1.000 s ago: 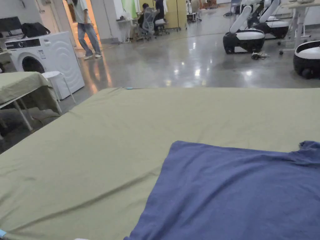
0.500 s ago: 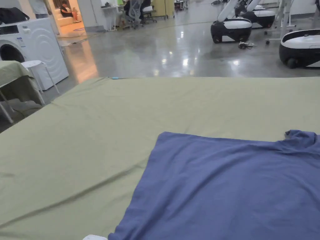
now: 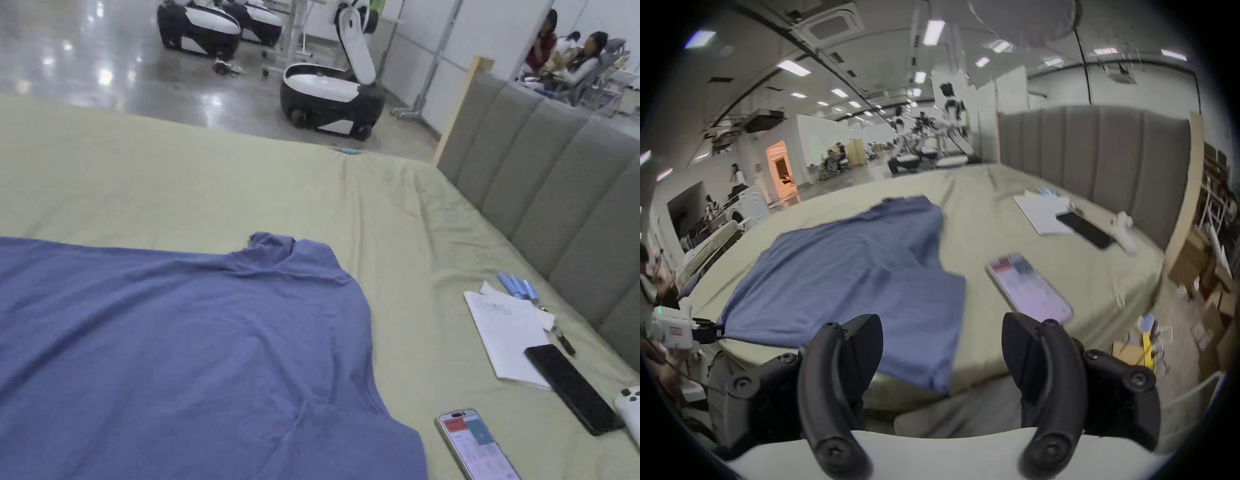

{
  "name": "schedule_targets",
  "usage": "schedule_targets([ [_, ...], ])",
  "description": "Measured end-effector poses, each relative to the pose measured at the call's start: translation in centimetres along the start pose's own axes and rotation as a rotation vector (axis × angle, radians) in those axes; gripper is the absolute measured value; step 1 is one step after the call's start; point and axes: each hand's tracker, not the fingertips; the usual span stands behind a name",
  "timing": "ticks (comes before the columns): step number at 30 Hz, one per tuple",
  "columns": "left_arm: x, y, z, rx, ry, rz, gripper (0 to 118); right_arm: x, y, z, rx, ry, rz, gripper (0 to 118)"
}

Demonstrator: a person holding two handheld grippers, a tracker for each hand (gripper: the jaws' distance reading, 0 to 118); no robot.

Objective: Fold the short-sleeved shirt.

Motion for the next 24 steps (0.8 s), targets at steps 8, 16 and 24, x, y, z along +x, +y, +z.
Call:
schedule_targets([
  [8,0.8,0.8,1.0,-0.014,0.01,-0.016,10,0.8,-2.9,-3.7,-0.148,0.075,-0.046,84],
  [16,0.8,1.0,1.4,-0.006,-0.003,0.003,11,-0.2,-3.8,-6.7,-0.193,0.075,0.027,24],
  [24,0.1,1.2,2.1,0.011,-0.036,0.056,11,0.2,-3.0,-5.5,-0.154,0.094,-0.042,7],
])
